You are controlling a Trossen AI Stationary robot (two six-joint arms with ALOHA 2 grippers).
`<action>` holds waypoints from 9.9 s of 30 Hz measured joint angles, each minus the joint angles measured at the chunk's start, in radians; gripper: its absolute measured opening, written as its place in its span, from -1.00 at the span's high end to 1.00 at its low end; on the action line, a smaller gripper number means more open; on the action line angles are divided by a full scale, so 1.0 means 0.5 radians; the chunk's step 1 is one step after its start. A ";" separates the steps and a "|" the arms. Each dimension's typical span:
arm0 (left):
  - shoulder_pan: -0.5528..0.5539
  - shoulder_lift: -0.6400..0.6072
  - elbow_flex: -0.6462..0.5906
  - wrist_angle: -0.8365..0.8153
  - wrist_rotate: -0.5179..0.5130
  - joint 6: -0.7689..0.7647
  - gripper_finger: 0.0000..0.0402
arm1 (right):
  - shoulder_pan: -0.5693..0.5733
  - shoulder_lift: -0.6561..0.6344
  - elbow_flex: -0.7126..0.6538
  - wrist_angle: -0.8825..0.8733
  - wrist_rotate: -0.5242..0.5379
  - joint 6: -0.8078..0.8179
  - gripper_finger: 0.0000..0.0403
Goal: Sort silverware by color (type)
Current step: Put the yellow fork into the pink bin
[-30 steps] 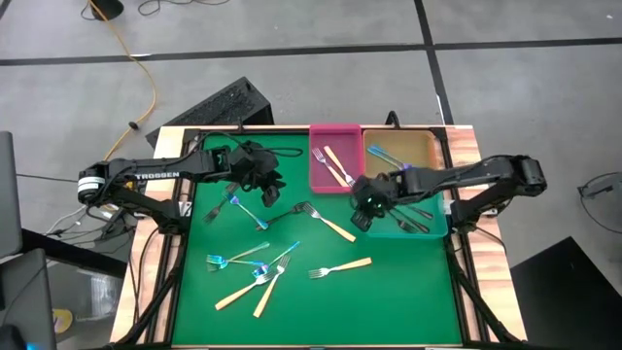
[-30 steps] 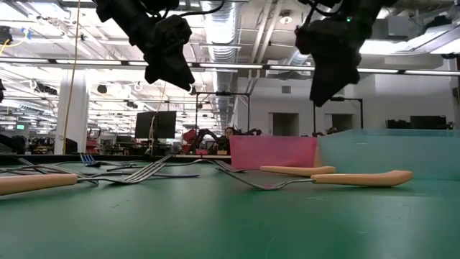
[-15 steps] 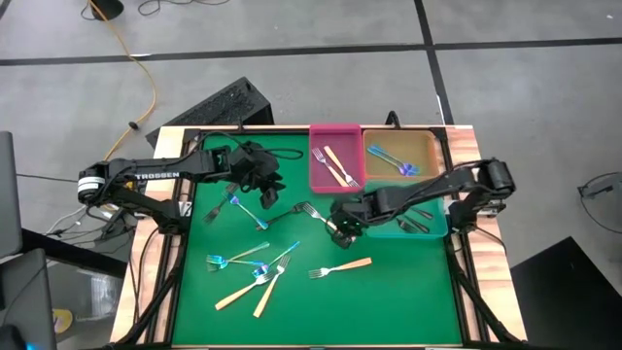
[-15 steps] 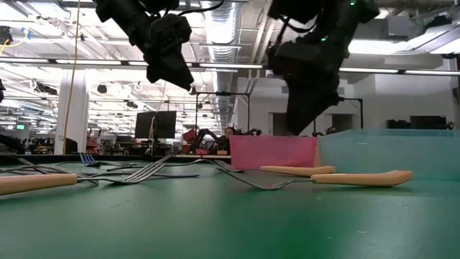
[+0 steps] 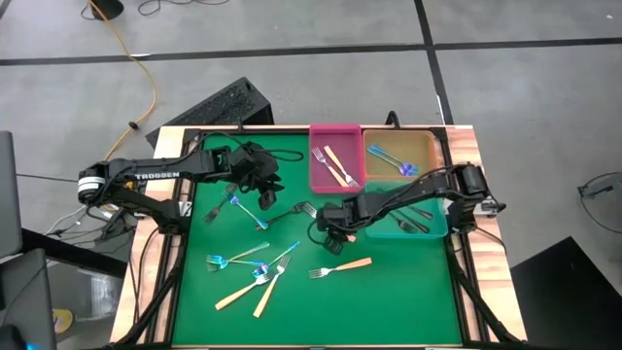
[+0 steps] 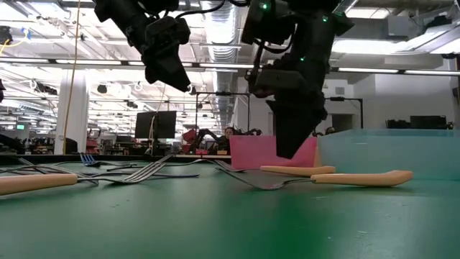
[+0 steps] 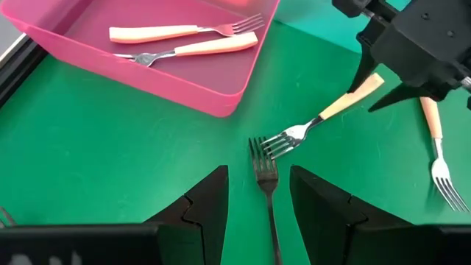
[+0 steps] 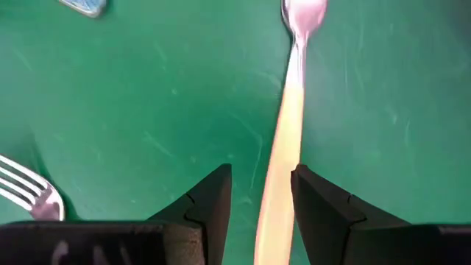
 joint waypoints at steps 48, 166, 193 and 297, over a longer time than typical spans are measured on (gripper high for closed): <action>-0.001 0.000 0.000 0.057 -0.050 0.006 0.36 | -0.118 0.108 -0.103 -0.042 -0.233 -0.003 0.57; -0.001 0.001 0.000 0.056 -0.191 -0.098 0.36 | -1.085 0.452 0.605 -0.428 -0.069 -0.382 0.52; 0.000 0.001 0.000 0.055 -0.209 -0.096 0.36 | -1.135 0.439 0.600 -0.562 -0.031 -0.435 0.51; 0.000 0.001 0.000 0.071 -0.224 -0.142 0.36 | -1.032 0.320 0.338 -0.164 -0.050 -0.270 0.12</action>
